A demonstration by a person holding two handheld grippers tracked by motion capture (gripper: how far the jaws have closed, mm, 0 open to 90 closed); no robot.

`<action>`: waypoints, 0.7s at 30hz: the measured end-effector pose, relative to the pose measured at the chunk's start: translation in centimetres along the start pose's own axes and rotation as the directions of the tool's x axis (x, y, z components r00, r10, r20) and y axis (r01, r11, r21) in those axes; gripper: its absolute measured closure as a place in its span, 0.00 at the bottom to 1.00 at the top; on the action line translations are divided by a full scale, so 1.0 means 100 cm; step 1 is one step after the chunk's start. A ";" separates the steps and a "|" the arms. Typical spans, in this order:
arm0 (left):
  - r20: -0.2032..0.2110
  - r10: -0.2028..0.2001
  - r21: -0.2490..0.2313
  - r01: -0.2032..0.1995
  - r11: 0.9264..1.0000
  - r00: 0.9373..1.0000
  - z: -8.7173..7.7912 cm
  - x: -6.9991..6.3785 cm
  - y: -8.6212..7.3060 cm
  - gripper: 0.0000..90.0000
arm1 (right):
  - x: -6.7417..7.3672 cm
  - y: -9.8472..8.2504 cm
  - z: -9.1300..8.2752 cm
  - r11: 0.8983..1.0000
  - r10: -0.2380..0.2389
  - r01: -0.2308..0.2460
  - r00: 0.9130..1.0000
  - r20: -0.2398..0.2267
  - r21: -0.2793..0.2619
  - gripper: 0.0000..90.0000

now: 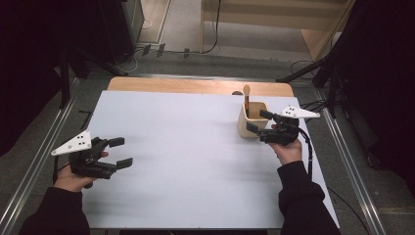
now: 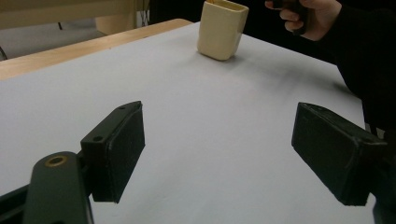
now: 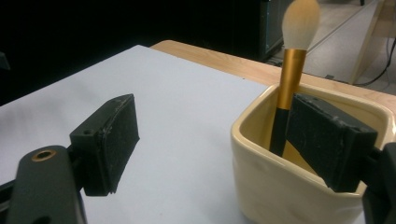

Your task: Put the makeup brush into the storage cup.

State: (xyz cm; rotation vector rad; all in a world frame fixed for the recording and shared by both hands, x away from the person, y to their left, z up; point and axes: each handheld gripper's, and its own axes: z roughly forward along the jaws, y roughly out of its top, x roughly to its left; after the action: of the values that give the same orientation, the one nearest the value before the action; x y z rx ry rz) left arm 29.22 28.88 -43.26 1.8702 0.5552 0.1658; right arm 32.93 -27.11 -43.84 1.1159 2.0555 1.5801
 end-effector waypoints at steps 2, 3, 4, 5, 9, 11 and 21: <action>0.000 0.001 -0.002 -0.001 1.000 1.000 0.000 0.000 0.000 0.20 | 0.003 -0.001 0.000 1.000 0.003 -0.003 1.000 -0.013 -0.005 0.18; 0.001 0.002 -0.001 -0.002 1.000 1.000 0.000 0.000 0.000 0.20 | 0.005 -0.001 0.000 1.000 -0.002 0.002 1.000 -0.013 -0.002 0.18; 0.001 0.002 -0.002 -0.002 1.000 1.000 0.000 0.000 0.000 0.20 | 0.007 -0.001 0.000 1.000 -0.007 0.007 1.000 -0.013 0.006 0.17; 0.001 0.000 -0.002 0.000 1.000 1.000 0.000 0.000 0.000 0.19 | 0.009 -0.002 0.000 1.000 -0.014 0.014 1.000 -0.016 0.006 0.17; 0.009 -0.001 0.005 0.001 1.000 1.000 0.000 0.000 0.000 0.17 | 0.015 -0.006 0.000 1.000 -0.026 0.026 0.999 -0.039 0.004 0.16; 0.010 0.001 0.005 -0.001 1.000 1.000 0.001 0.000 0.000 0.16 | 0.018 -0.007 -0.001 0.999 -0.040 0.039 0.998 -0.051 -0.008 0.16; 0.011 -0.012 0.020 0.012 1.000 1.000 0.002 0.002 -0.001 0.06 | 0.029 -0.013 -0.005 0.998 -0.067 0.066 0.994 -0.082 -0.016 0.11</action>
State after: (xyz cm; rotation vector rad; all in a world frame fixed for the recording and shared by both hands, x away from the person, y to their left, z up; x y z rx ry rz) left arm 29.44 28.79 -43.49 1.8860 0.5622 0.1420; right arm 30.24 -25.43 -44.25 0.9821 2.1082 1.6311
